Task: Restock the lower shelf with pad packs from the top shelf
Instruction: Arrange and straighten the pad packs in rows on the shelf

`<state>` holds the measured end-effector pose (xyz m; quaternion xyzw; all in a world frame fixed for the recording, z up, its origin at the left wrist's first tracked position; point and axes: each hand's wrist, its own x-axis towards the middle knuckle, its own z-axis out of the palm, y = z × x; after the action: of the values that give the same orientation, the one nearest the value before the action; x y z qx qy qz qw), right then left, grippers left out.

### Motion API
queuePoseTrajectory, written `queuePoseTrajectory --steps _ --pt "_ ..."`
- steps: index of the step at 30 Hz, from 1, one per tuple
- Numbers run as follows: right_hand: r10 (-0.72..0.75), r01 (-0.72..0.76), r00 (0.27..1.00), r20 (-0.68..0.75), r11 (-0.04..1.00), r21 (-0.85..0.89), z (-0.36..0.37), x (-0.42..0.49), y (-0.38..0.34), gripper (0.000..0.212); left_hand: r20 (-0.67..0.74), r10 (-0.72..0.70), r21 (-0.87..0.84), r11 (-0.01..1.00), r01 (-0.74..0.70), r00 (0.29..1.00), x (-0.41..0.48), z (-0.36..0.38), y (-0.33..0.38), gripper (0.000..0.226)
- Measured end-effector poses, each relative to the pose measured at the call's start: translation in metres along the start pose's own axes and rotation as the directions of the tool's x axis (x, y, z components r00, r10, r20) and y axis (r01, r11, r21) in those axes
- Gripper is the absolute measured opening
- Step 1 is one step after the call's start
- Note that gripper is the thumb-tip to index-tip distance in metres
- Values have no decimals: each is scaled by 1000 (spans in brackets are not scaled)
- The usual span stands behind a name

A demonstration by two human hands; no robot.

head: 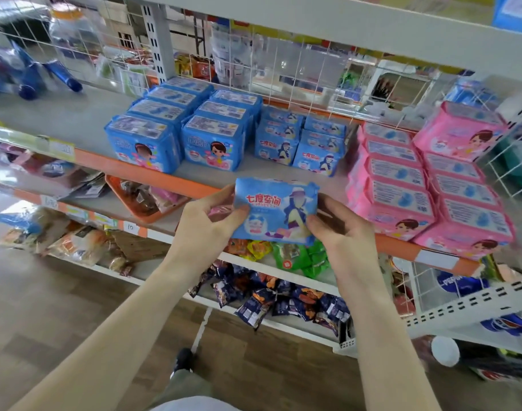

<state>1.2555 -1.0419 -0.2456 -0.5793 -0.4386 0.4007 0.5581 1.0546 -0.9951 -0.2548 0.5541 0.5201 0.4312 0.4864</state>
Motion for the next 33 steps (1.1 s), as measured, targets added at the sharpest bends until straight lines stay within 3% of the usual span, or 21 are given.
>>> queuePoseTrajectory --steps 8,14,21,28,33 --pt "-23 15 995 -95 997 -78 41 34 21 37 97 59 5 998 -59 994 54 -26 -13 45" --pt "-71 52 991 -111 985 -165 67 61 33 39 76 74 33 997 -76 994 101 -32 -36 46" --pt "-68 35 981 -180 983 -180 76 96 61 63 147 96 78 991 -108 984 148 -22 -62 46" --pt "-73 14 959 -275 978 -209 68 136 82 56 196 78 172 979 -113 978 185 9 -77 51" --pt "-41 -3 969 -243 984 -180 55 167 104 57 159 54 230 969 -90 986 199 38 -88 51"
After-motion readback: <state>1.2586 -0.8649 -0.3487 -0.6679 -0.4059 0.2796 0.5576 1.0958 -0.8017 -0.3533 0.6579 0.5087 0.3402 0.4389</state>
